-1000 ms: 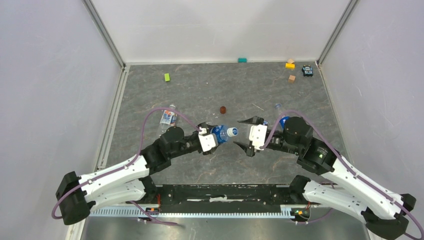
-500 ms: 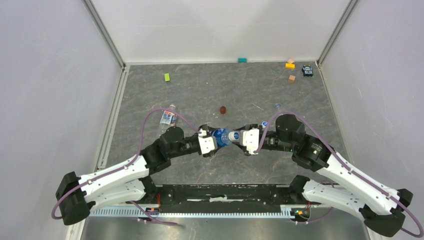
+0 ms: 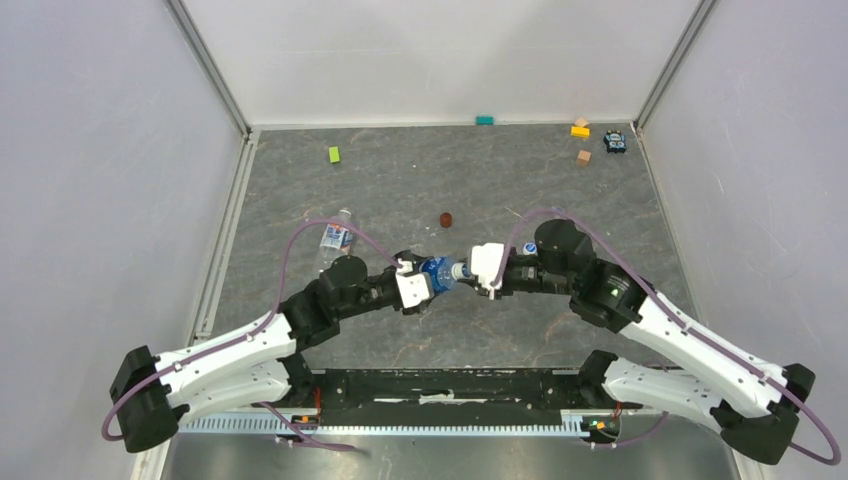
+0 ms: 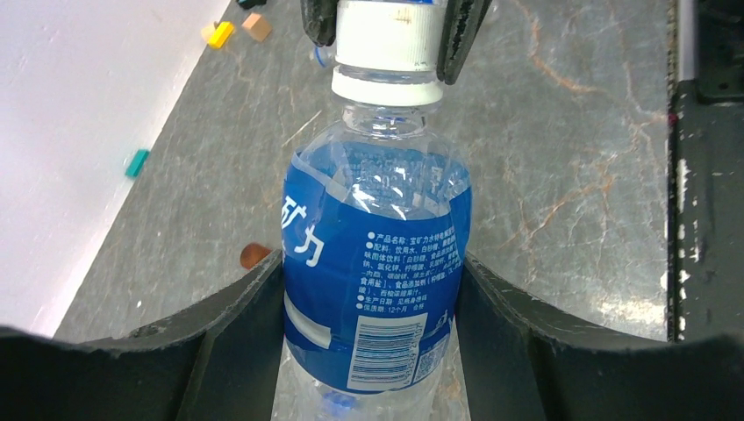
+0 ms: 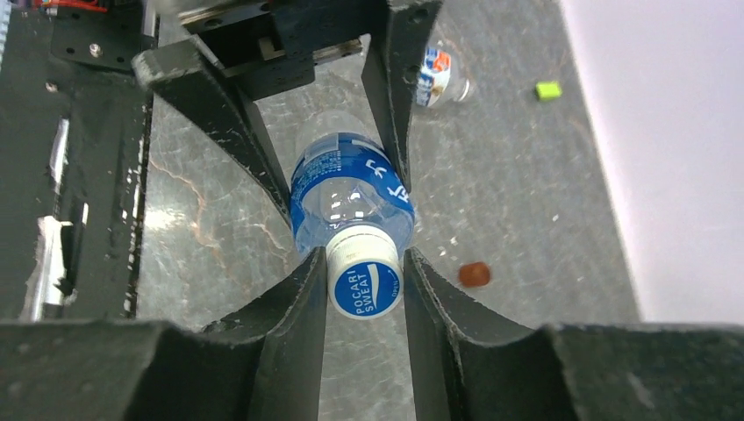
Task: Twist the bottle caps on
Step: Screw the bottle cap onto the plastic bottle.
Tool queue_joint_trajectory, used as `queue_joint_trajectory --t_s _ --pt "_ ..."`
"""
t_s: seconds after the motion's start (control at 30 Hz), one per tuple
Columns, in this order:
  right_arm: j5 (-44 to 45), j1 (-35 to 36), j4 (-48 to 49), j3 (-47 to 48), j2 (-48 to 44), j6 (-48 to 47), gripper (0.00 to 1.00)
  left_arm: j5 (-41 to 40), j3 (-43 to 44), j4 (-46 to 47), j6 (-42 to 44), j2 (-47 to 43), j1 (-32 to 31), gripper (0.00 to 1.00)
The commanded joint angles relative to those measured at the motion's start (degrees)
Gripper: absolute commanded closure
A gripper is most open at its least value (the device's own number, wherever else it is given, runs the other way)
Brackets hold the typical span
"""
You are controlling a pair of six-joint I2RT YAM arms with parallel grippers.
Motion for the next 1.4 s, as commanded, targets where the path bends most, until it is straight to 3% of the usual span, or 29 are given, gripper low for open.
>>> queue_joint_trajectory --t_s 0.0,0.2,0.37,0.5,0.63,0.77,0.93,1.17,1.37 --pt "1.2 0.2 2.6 1.1 3.2 11.7 0.86 -6.9 -0.1 4.3 2.3 -1.8 -0.2 0.98" --pt "20.5 0.2 6.2 0.5 7.2 41.6 0.78 -16.1 -1.1 4.6 6.6 -2.1 -0.2 0.98" --pt "17.9 0.2 9.4 -1.8 10.8 59.4 0.87 -19.5 -1.4 3.3 11.0 -2.1 -0.6 0.98" --pt "19.2 0.2 9.0 -1.5 12.2 67.4 0.89 -21.6 -1.5 1.9 14.3 -1.7 -1.4 0.98" --pt "19.7 0.2 9.6 -0.2 10.5 68.8 0.78 -23.1 -1.5 0.7 16.1 -1.1 -1.8 0.98" --pt "22.7 0.2 11.0 0.7 6.7 63.3 0.61 -22.6 -1.5 0.6 15.7 -0.5 -1.8 0.98" --pt "23.5 0.2 12.2 1.6 0.8 44.2 0.36 -19.2 -1.1 -0.8 14.4 -0.4 -1.8 0.98" --pt "10.5 0.2 10.4 -4.5 -8.5 6.4 0.34 -11.5 1.1 -5.0 12.7 0.2 -1.8 0.98" --pt "5.9 0.2 5.0 -7.0 -10.4 -11.2 0.32 -5.1 3.1 -7.8 10.2 0.9 -1.8 0.98"
